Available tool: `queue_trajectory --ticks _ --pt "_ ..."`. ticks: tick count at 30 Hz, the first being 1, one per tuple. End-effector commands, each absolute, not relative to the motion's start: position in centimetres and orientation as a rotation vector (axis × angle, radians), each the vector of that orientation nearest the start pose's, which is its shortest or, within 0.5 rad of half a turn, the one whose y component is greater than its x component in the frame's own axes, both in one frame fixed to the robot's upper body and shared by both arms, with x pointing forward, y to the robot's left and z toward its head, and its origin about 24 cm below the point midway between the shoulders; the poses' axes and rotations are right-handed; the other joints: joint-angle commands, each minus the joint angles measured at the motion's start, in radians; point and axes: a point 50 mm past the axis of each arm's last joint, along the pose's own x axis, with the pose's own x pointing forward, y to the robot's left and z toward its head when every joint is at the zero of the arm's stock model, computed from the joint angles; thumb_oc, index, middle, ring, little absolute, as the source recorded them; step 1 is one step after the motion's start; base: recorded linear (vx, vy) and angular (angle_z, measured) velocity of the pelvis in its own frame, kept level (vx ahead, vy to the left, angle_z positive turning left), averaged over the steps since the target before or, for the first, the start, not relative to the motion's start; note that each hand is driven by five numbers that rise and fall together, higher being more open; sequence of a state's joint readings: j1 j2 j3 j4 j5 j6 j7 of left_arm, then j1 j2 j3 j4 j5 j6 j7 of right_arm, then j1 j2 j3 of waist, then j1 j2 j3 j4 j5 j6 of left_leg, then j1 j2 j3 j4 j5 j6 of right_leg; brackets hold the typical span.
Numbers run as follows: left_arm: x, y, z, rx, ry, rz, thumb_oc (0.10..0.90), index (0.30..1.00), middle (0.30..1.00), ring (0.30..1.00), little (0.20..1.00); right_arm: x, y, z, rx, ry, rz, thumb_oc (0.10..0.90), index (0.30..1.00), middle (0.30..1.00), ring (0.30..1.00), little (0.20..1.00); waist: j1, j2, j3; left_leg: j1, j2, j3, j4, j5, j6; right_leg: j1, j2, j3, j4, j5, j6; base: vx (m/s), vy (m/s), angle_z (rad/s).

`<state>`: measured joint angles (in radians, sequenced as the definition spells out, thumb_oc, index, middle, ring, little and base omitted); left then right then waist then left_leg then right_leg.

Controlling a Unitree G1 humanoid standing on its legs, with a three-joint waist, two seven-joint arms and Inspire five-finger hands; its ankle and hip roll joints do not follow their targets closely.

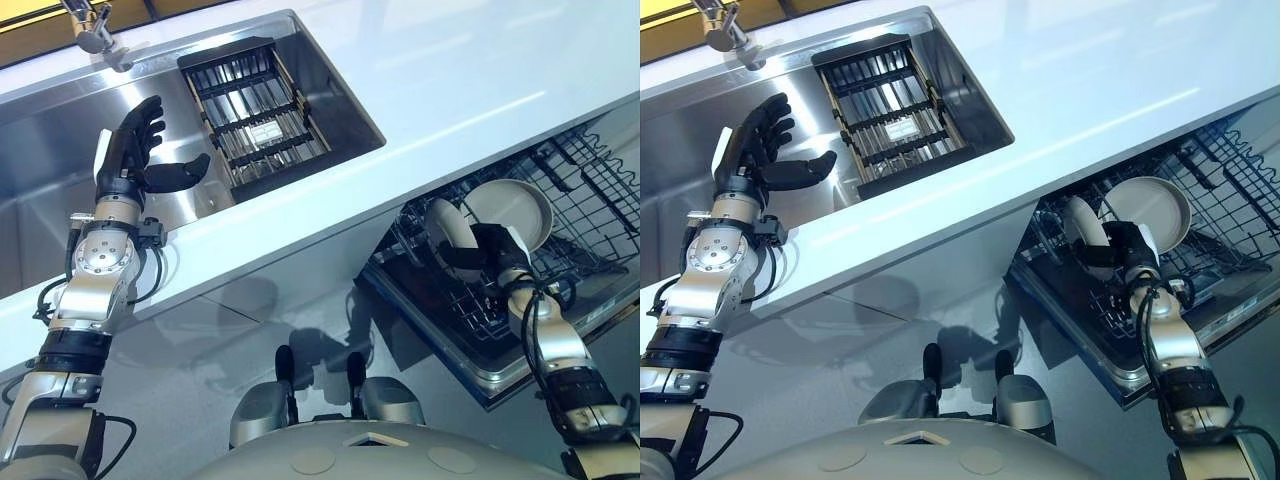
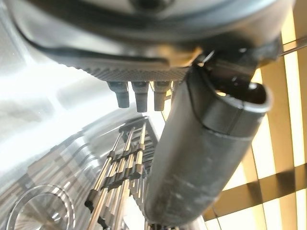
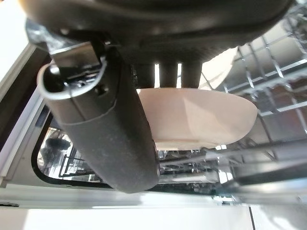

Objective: Pick up plates and place into dishwasher.

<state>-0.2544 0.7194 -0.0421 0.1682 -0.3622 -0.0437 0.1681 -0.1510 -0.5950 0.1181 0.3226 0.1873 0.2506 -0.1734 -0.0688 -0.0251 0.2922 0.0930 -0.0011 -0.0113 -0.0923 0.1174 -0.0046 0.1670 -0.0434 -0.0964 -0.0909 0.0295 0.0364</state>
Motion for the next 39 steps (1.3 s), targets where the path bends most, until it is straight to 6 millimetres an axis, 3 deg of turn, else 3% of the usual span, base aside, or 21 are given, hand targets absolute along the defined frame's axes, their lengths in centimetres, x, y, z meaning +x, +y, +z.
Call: queue_trajectory --ticks 1,4,5,6,10,13,17,30,39 --pt "31.1 26.0 18.5 0.375 -0.395 0.133 0.800 0.900 0.900 0.900 0.900 29.8 -28.1 5.6 -0.555 0.264 -0.313 0.100 0.300 0.300 0.300 0.200 0.056 0.035 -0.072 0.029 -0.034 0.041 0.014 -0.114 0.022 -0.068 0.017 -0.026 0.081 -0.035 0.022 0.02 -0.007 0.08" --pt "31.4 25.6 18.6 0.373 -0.395 0.114 0.800 0.900 0.900 0.900 0.900 30.8 -27.9 5.9 -0.552 0.265 -0.335 0.100 0.300 0.300 0.300 0.200 0.069 0.038 -0.070 0.030 -0.036 0.032 0.014 -0.113 0.021 -0.063 0.015 -0.034 0.079 -0.034 0.021 0.02 -0.001 0.13" --pt "31.5 25.3 18.6 0.372 -0.391 0.098 0.800 0.900 0.900 0.900 0.900 31.5 -27.6 6.4 -0.563 0.238 -0.350 0.676 0.794 0.794 0.794 0.776 0.077 0.041 -0.069 0.031 -0.038 0.026 0.017 -0.113 0.020 -0.059 0.013 -0.040 0.080 -0.035 0.019 0.03 -0.001 0.09" --pt "31.6 25.2 18.7 0.372 -0.391 0.091 0.800 0.900 0.900 0.900 0.900 31.9 -27.4 6.8 -0.555 0.217 -0.351 0.800 0.900 0.900 0.900 0.900 0.081 0.042 -0.068 0.032 -0.038 0.022 0.017 -0.114 0.020 -0.058 0.013 -0.042 0.081 -0.035 0.019 0.04 0.000 0.08" --pt "31.4 24.5 18.6 0.362 -0.396 0.071 0.800 0.900 0.900 0.900 0.900 33.6 -24.6 10.3 -0.536 -0.025 -0.347 0.800 0.900 0.900 0.900 0.900 0.093 0.049 -0.060 0.028 -0.042 0.007 0.019 -0.113 0.022 -0.060 0.012 -0.043 0.085 -0.035 0.015 0.00 0.006 0.10" --pt "31.4 24.2 18.1 0.348 -0.399 0.068 0.800 0.900 0.900 0.900 0.900 33.8 -23.2 11.4 -0.531 -0.126 -0.344 0.800 0.900 0.900 0.900 0.900 0.091 0.056 -0.055 0.024 -0.045 0.004 0.021 -0.115 0.025 -0.067 0.012 -0.038 0.089 -0.037 0.015 -0.02 0.034 0.05" --pt "31.3 24.5 18.1 0.344 -0.398 0.072 0.800 0.900 0.900 0.900 0.900 33.1 -24.0 11.5 -0.523 -0.146 -0.351 0.800 0.900 0.900 0.900 0.900 0.079 0.056 -0.057 0.022 -0.045 0.008 0.019 -0.116 0.026 -0.072 0.013 -0.031 0.088 -0.038 0.017 -0.01 0.008 0.01" --pt "30.2 26.0 17.8 0.347 -0.395 0.137 0.800 0.900 0.900 0.900 0.900 28.4 -26.6 11.3 -0.434 -0.243 -0.428 0.800 0.900 0.900 0.900 0.900 0.011 0.055 -0.054 0.029 -0.037 0.050 0.015 -0.122 0.035 -0.092 0.027 0.019 0.104 -0.044 0.022 -0.01 0.001 -0.04" --pt "29.6 27.2 17.5 0.349 -0.393 0.189 0.800 0.900 0.900 0.900 0.900 25.7 -27.8 12.4 -0.276 -0.385 -0.520 0.800 0.900 0.900 0.900 0.900 -0.039 0.066 -0.056 0.036 -0.032 0.090 0.016 -0.129 0.034 -0.102 0.033 0.049 0.113 -0.049 0.026 -0.02 0.013 -0.15"
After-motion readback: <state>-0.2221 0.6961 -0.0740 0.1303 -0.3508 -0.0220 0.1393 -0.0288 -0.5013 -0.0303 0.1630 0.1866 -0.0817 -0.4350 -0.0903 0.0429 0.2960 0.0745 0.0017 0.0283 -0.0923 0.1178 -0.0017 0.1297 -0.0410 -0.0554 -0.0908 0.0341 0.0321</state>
